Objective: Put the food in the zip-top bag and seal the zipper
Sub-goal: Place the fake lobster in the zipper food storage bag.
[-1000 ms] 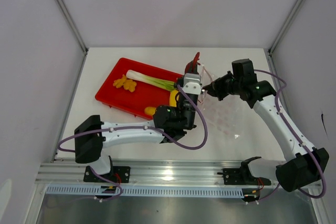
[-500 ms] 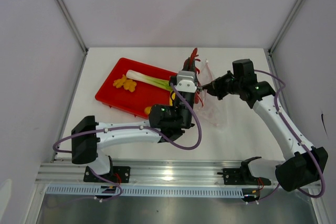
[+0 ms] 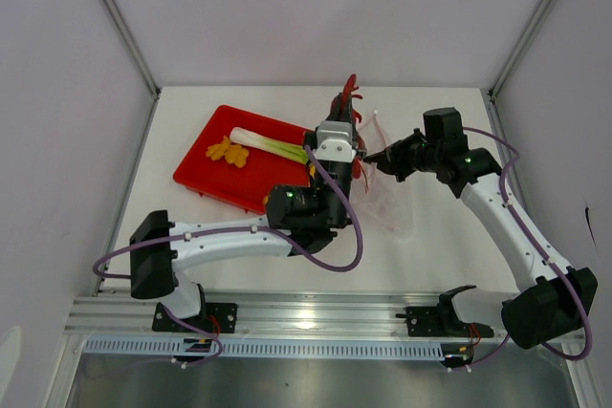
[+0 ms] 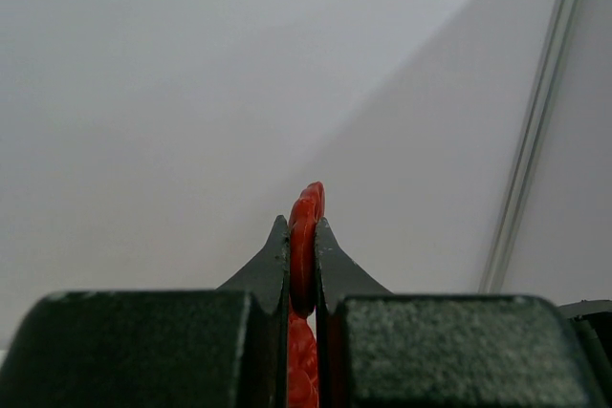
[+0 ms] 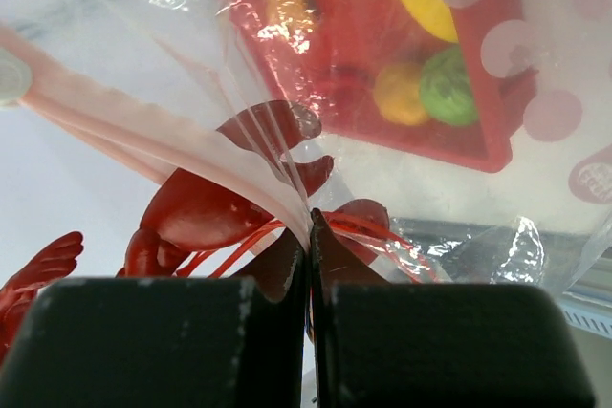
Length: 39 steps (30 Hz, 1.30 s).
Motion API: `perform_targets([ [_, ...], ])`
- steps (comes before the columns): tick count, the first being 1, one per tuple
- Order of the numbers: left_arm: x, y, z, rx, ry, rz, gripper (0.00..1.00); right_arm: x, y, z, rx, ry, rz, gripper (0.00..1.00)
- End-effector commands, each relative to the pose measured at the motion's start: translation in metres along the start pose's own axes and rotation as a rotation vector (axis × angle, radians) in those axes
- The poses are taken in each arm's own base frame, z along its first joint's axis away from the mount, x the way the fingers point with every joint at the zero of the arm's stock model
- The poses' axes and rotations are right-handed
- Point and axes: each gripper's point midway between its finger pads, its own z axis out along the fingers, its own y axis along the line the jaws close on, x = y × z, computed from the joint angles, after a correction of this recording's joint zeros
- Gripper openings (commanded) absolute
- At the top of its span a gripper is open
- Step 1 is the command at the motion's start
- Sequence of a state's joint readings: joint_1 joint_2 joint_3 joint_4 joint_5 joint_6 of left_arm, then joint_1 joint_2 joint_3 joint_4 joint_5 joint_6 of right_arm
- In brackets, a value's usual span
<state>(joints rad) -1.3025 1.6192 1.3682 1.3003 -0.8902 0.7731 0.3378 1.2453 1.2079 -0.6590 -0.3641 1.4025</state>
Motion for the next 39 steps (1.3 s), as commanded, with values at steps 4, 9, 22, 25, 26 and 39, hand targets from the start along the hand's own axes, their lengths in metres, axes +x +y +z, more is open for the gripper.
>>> perform_targets([
  [4,-0.039,0.006,0.001,0.047,-0.056,-0.227,0.01,0.001,0.007,0.0,-0.028,0.001,-0.001,0.0],
  [9,-0.023,0.008,-0.006,0.029,-0.02,-0.218,0.0,-0.001,0.008,-0.001,-0.033,0.0,0.007,0.0],
  [22,-0.002,-0.003,-0.009,0.017,0.011,-0.193,0.01,-0.002,0.017,-0.002,-0.054,0.009,0.024,0.0],
  [25,-0.001,-0.002,-0.009,0.012,0.012,-0.192,0.01,-0.004,0.012,0.001,-0.04,0.006,0.027,0.0],
  [26,-0.003,-0.001,-0.008,0.01,0.011,-0.191,0.01,-0.004,0.01,0.001,-0.036,0.006,0.026,0.0],
  [39,0.004,-0.013,-0.018,0.076,0.042,-0.196,0.0,-0.007,0.008,0.003,-0.025,0.0,0.041,0.0],
])
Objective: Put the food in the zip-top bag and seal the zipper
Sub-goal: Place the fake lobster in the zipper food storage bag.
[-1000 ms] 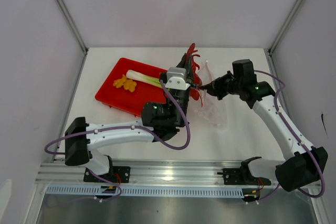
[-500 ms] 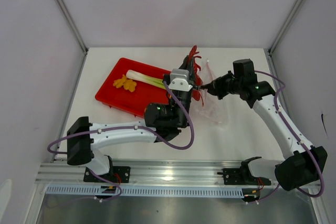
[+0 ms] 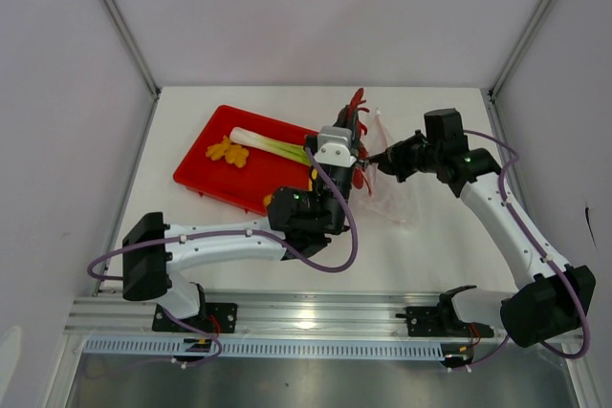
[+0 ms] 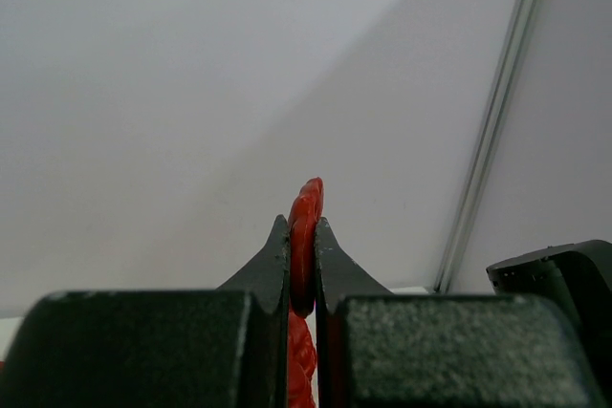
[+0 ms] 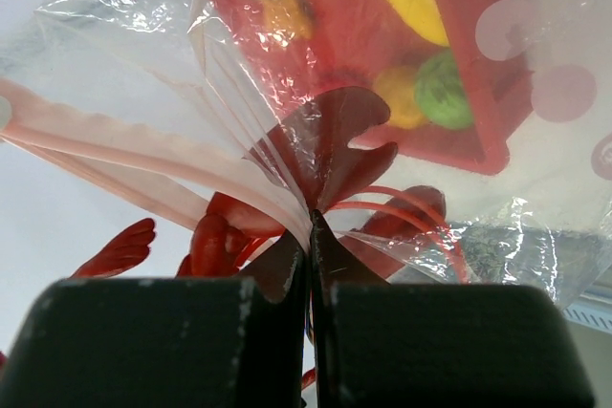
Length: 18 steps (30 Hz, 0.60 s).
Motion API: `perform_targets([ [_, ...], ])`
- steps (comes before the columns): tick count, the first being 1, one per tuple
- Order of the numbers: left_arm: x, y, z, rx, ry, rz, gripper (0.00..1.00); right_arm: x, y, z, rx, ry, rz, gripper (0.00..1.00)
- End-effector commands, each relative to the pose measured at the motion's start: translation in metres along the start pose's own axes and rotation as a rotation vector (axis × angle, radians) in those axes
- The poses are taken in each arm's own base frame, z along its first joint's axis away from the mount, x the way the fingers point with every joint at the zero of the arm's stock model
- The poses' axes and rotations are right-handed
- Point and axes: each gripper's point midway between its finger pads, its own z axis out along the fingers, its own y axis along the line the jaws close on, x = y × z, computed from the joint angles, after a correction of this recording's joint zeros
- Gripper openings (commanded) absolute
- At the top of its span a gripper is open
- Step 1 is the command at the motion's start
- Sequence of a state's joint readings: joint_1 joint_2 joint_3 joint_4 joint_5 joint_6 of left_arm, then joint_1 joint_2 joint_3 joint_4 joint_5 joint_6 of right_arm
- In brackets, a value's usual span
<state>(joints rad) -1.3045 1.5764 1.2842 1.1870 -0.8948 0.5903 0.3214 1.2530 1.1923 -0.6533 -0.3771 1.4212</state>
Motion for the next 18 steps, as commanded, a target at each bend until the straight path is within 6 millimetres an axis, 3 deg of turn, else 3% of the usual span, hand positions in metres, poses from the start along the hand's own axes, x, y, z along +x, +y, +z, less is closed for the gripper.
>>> perform_targets([
  [1,-0.018,-0.005,-0.007,0.025,-0.036,-0.124,0.0,-0.002,0.012,0.0,-0.035,0.002,0.01,0.0],
  [18,0.011,-0.018,-0.01,0.026,-0.021,-0.052,0.0,0.002,0.03,-0.013,-0.073,-0.002,-0.013,0.0],
])
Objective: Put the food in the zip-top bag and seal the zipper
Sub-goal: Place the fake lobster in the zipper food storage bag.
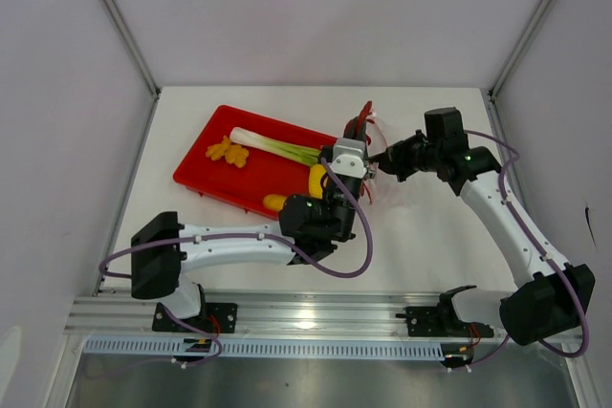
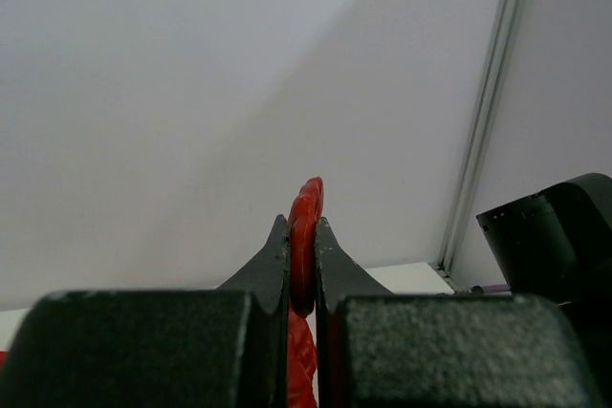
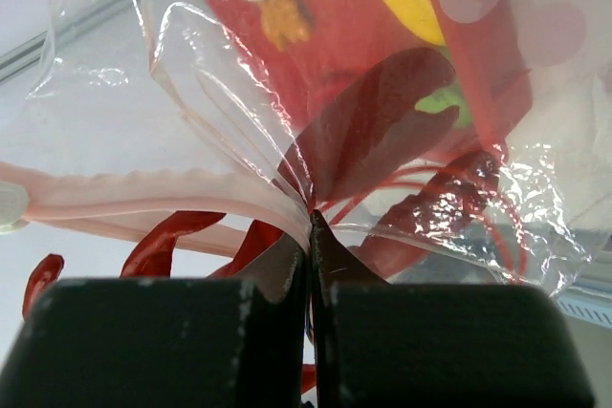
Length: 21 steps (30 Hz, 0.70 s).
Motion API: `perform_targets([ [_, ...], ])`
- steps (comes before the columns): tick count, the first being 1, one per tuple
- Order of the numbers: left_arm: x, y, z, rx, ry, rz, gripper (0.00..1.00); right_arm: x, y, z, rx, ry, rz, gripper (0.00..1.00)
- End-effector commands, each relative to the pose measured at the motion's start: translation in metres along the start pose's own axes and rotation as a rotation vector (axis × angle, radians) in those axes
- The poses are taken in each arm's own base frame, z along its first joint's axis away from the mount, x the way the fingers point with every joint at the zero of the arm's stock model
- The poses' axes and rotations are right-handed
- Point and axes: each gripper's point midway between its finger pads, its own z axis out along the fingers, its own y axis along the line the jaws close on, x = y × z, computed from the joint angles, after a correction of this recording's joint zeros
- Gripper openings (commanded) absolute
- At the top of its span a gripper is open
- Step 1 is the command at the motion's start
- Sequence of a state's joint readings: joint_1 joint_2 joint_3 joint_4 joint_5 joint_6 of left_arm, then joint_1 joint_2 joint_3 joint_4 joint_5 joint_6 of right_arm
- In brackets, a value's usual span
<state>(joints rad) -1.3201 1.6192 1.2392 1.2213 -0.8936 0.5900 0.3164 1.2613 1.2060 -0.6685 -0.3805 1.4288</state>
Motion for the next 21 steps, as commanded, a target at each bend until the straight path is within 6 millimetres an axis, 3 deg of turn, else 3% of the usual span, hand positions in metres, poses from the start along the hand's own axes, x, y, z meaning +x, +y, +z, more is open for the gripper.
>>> perform_targets([
  [1,-0.014,-0.004,0.003,-0.014,-0.042,-0.074,0.01,0.005,0.031,-0.016,-0.088,-0.007,-0.037,0.0],
  [6,-0.013,0.009,0.009,-0.087,-0.059,-0.067,0.01,0.013,0.03,-0.015,-0.091,0.028,-0.046,0.0],
  [14,-0.043,0.022,0.025,-0.201,-0.097,-0.057,0.01,0.008,0.025,-0.015,-0.073,-0.001,-0.048,0.0],
  [21,-0.043,0.035,0.026,-0.307,-0.064,-0.026,0.0,0.011,0.025,-0.015,-0.074,0.016,-0.054,0.0],
])
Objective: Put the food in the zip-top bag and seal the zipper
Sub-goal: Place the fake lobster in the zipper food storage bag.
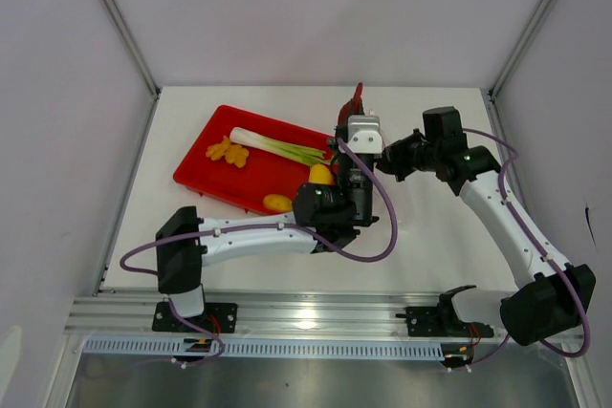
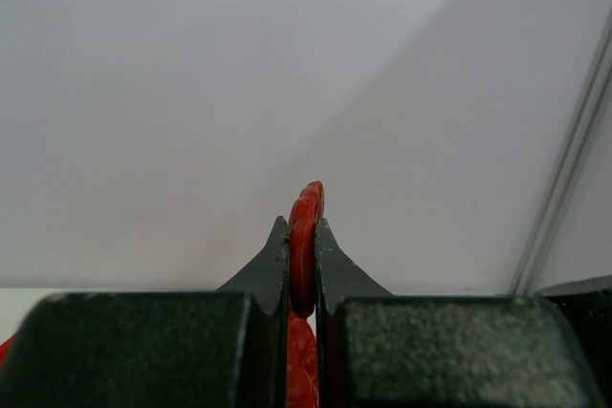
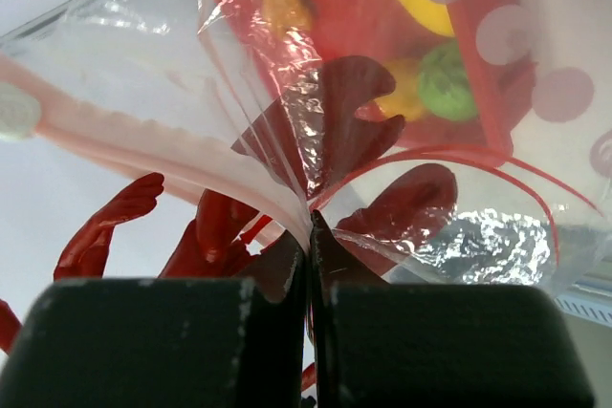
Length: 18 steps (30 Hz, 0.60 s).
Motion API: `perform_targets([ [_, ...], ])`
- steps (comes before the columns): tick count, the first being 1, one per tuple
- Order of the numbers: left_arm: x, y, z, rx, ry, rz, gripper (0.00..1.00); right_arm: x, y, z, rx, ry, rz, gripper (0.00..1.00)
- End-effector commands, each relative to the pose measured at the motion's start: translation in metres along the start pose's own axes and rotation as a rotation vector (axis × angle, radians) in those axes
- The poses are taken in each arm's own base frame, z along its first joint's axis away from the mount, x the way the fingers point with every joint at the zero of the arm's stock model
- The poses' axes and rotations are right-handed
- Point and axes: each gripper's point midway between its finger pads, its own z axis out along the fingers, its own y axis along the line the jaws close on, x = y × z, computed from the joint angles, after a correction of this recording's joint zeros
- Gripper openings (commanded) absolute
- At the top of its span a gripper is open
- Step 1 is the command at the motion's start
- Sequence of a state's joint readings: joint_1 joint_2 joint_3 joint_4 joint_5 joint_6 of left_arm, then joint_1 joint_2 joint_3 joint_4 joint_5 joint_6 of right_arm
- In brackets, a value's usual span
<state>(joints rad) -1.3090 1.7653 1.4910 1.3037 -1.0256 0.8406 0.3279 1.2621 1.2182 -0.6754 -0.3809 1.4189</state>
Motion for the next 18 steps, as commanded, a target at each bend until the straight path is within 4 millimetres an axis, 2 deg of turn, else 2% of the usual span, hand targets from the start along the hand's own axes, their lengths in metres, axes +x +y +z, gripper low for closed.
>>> perform_targets([
  [1,-0.023,0.027,0.004,-0.13,-0.046,-0.122,0.01,0.006,0.024,-0.014,-0.071,0.006,-0.032,0.0],
  [5,-0.017,0.029,0.004,-0.141,-0.03,-0.134,0.01,0.007,0.027,-0.015,-0.082,0.013,-0.027,0.0],
  [8,-0.01,0.025,0.001,-0.103,-0.025,-0.138,0.01,0.006,0.03,-0.017,-0.096,0.027,-0.016,0.0],
  [10,0.002,0.019,-0.005,-0.062,-0.012,-0.144,0.01,0.005,0.032,-0.017,-0.104,0.026,-0.015,0.0],
  [11,0.0,0.021,-0.006,-0.055,-0.006,-0.148,0.01,0.005,0.034,-0.018,-0.107,0.026,-0.016,0.0],
  [13,0.007,0.018,-0.012,-0.031,0.004,-0.151,0.01,0.004,0.033,-0.017,-0.105,0.026,-0.022,0.0],
  [18,0.006,0.018,-0.018,-0.004,0.025,-0.185,0.0,0.002,0.025,-0.011,-0.079,0.032,-0.024,0.0],
])
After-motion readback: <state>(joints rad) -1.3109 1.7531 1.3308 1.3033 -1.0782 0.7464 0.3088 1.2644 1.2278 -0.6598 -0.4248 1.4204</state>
